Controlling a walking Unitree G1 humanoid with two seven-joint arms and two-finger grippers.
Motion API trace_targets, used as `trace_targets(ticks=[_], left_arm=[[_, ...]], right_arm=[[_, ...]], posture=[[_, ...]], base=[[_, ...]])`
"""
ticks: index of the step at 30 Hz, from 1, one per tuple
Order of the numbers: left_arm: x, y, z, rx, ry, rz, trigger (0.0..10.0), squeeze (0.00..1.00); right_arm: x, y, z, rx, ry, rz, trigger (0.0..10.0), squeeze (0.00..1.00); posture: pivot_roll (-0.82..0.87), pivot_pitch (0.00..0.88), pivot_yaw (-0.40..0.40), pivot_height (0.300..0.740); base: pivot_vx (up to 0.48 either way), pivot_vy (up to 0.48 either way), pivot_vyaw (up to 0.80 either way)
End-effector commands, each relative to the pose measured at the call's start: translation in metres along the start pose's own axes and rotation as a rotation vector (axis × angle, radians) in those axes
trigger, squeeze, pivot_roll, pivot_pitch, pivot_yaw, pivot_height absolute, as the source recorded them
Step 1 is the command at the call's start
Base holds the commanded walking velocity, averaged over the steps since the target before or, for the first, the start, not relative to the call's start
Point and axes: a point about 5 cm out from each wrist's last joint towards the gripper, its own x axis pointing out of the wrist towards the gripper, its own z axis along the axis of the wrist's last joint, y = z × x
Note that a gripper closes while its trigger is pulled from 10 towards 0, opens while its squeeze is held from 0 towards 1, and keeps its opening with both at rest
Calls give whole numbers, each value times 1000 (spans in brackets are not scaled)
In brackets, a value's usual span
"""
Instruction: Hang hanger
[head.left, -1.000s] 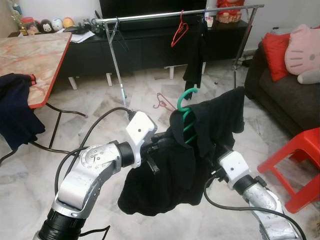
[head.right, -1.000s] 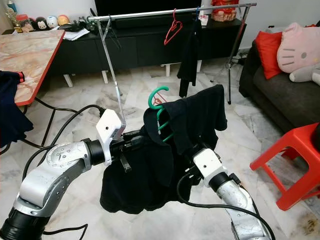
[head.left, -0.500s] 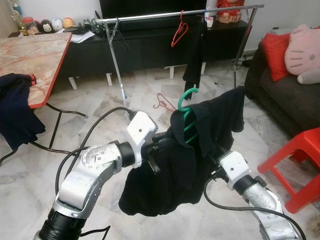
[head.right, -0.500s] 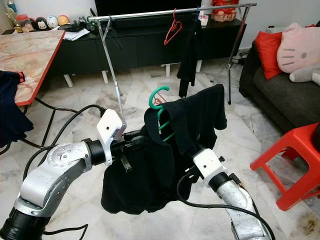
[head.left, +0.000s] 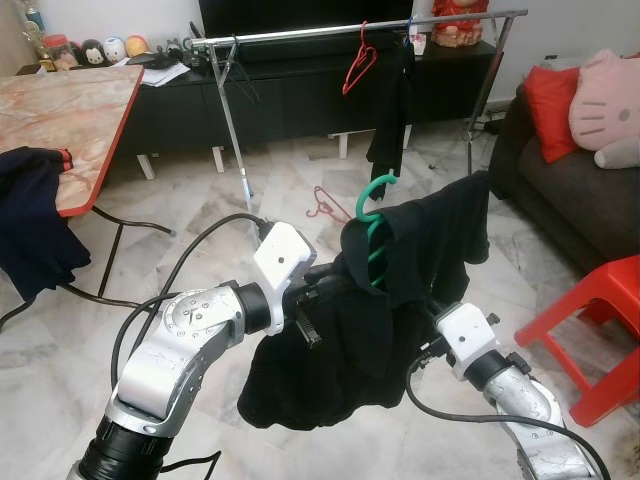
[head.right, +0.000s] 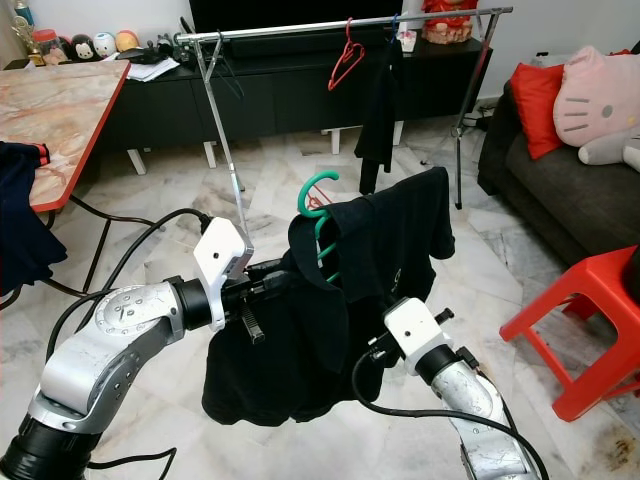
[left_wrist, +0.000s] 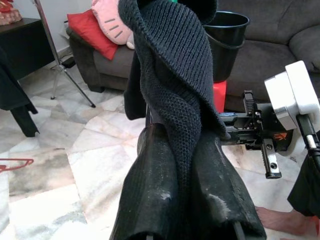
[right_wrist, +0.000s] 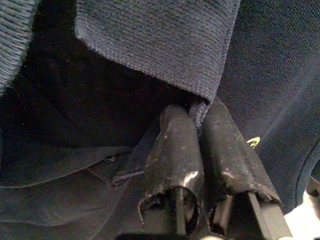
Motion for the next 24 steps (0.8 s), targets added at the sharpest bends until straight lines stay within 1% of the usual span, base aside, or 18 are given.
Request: trace_targets(ticks=[1,7,9,10,14,16,17,19,22,24], left_arm=[[0,-4,16,43,-52,-20,10000,0],[-1,-5,15,43,-45,-23,10000,0],[-5,-7,4,71,18,-47,10000,0],[-10,-7,-5,91,68,-55,10000,0],[-18,-4,-20,127,157,-50,10000,0],[-23,-2,-31,156,233,-40,10000,0],[-30,0,-45,177,307,-33,10000,0],[-38,1,-55,193,359,-23,10000,0],[-46,5,-64,219,420,-5,10000,0],[-52,10,-71,245,477,16,10000,0]], right_arm=[[0,3,0,0,-7,5,0,0],[1,4,1,0,-9,2,0,0],[2,1,2,-7,-10,-5,0,0],[2,0,2,-10,-10,-9,0,0],[2,-1,2,-20,-6,-5,0,0],[2,-1,1,-21,-4,-4,0,0],[2,0,1,-20,-2,-3,0,0],[2,1,1,-20,-1,1,0,0],[1,2,0,-21,-1,11,0,0],[1,3,0,-26,2,20,0,0]], posture=[[-74,0,-10,740],[-75,0,-8,740],[-77,0,-5,740],[-79,0,-2,740],[-78,0,-2,740],[-78,0,-2,740],[-80,0,1,740],[-80,0,1,740],[-78,0,1,740],[-77,0,1,740]], base=[[0,0,0],[0,0,0],[0,0,0],[0,0,0],[0,0,0],[0,0,0],[0,0,0],[0,0,0],[0,0,0],[0,0,0]])
